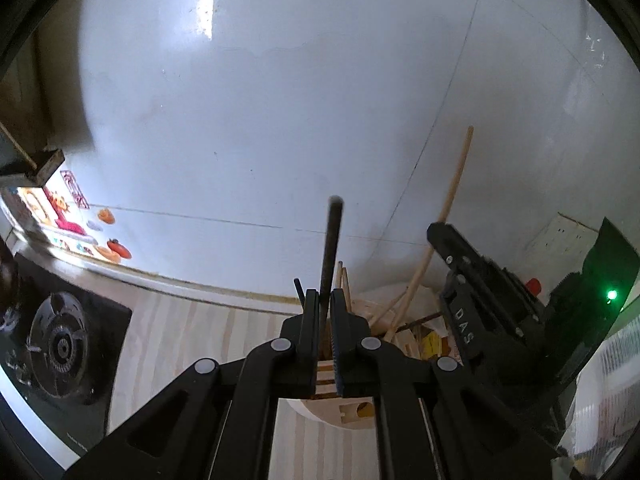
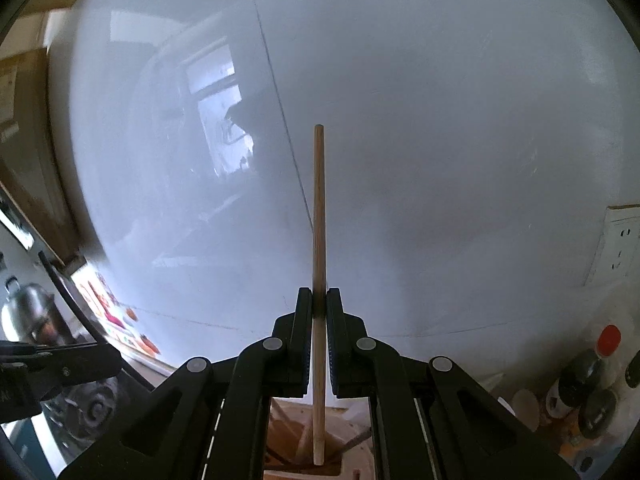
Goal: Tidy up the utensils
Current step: 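Lower the chopsticks into the holder and open both tools, then return to the mat and grasp a light chopstick with each tool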
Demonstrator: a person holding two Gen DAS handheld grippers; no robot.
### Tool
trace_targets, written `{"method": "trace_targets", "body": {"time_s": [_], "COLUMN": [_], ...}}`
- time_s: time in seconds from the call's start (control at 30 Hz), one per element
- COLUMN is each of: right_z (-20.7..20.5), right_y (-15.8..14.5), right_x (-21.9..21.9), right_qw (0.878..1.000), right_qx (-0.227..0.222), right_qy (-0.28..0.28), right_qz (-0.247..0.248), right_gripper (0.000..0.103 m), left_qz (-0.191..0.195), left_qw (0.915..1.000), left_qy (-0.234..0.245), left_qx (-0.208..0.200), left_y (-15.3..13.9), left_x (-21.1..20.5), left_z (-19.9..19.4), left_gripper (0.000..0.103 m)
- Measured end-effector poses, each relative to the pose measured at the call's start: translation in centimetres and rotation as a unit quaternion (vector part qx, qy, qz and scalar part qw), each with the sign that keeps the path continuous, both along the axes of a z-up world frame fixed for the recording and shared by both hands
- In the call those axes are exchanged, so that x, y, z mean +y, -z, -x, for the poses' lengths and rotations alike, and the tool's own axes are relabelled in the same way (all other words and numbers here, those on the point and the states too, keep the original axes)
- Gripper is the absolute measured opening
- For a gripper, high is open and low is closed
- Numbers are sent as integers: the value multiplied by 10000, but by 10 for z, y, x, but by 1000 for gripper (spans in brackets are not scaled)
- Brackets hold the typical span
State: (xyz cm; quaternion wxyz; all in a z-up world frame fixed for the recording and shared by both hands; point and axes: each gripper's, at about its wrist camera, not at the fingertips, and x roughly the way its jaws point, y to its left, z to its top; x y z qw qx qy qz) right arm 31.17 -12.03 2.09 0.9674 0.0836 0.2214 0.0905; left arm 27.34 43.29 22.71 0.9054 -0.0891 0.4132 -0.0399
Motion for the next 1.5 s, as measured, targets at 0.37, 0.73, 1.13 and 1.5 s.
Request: {"method": "trace_targets", "body": {"time_s": [0.37,0.73,1.13,1.5], "right_z": [36,138,219,231], "right_y": [-17,11,142,275], "right_x": [-29,-95,-201,-222], "right_qw": [9995,9901,9409,8856], "right_qx": [299,1149,2939,4456], "right_qy": [15,797,1678,1299], "right_qz": [-105,-91,-158,-161], "right_gripper": [45,79,86,54], "left_qz": [-272,-893,-1190,-1764], "left_qw": [9950,9927,9861,9571], "left_qy": [-658,-791,150,712], "left_qx": [-697,-166,1150,2187], "left_y": [-37,33,167,262], "left_x": [22,3,-102,-171], "left_z": [54,109,132,134], "left_gripper": [92,103,103,103]}}
